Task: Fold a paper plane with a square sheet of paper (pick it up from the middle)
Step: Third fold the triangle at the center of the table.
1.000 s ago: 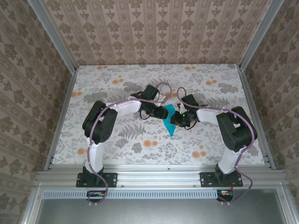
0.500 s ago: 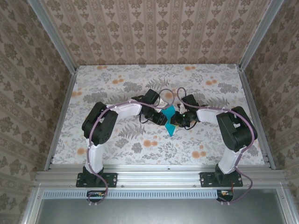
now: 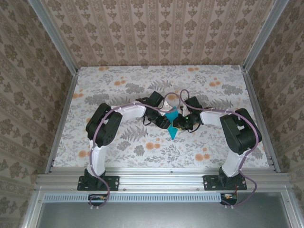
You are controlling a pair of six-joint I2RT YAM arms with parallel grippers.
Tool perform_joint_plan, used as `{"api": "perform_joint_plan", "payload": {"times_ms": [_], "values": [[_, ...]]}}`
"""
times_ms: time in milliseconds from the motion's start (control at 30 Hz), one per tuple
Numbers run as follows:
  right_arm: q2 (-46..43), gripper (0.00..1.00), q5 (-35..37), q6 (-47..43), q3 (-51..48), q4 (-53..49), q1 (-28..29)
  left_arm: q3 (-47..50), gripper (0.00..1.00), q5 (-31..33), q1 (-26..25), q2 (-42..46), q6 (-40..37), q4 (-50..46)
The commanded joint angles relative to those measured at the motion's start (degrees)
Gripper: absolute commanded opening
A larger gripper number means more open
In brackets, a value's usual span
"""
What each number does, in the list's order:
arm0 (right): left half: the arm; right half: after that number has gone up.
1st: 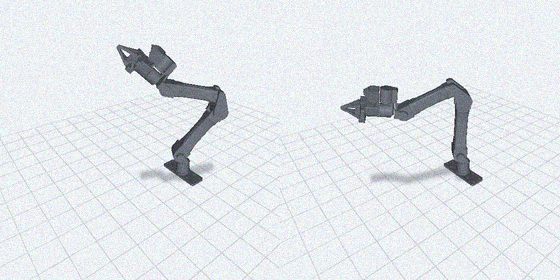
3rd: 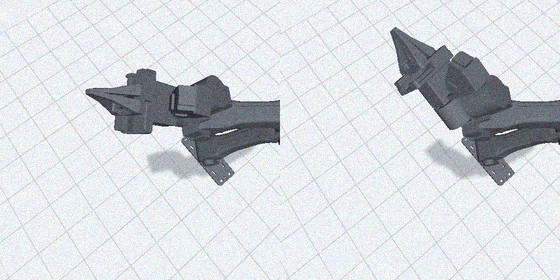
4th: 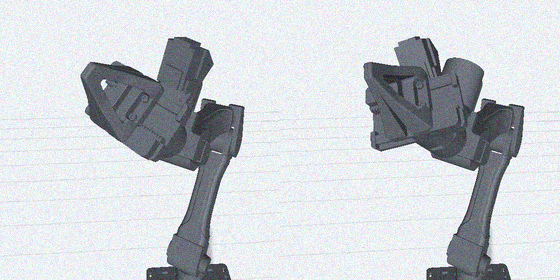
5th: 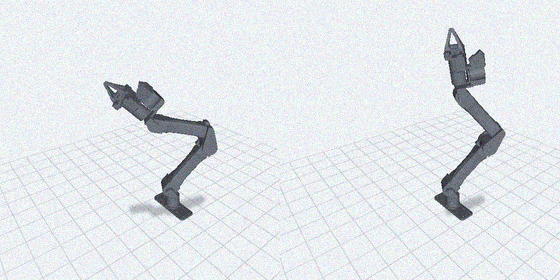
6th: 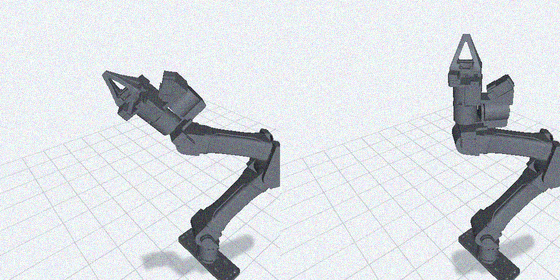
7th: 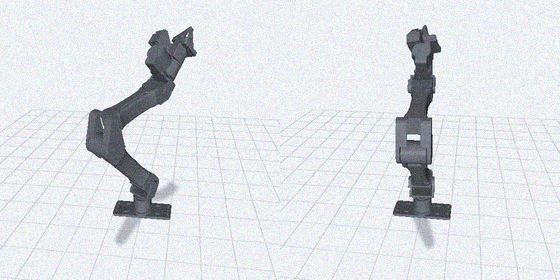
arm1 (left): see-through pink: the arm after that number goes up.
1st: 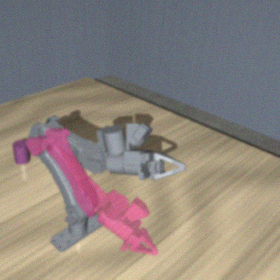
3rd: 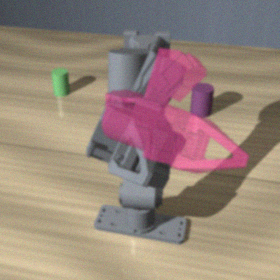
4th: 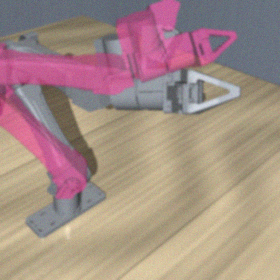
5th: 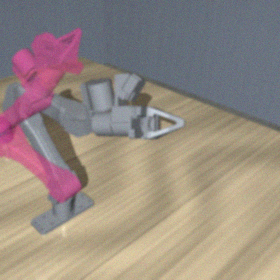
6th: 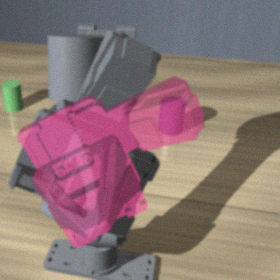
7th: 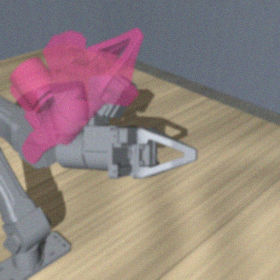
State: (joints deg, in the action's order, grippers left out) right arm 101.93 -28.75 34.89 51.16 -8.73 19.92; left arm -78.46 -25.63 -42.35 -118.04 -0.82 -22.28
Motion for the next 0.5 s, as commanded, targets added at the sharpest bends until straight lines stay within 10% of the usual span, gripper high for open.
{"api": "perform_joint_plan", "payload": {"times_ms": [0,467], "values": [[-1.12,0.18,-2.24,1.21,-0.97,1.56,0.12,-1.34,0.38,2.18,-0.50,-2.95,-2.12,0.13],[-3.03,0.18,-6.56,4.93,-3.50,7.41,-1.86,-4.08,0.35,15.19,-3.44,-7.86,-5.31,-5.58]]}}
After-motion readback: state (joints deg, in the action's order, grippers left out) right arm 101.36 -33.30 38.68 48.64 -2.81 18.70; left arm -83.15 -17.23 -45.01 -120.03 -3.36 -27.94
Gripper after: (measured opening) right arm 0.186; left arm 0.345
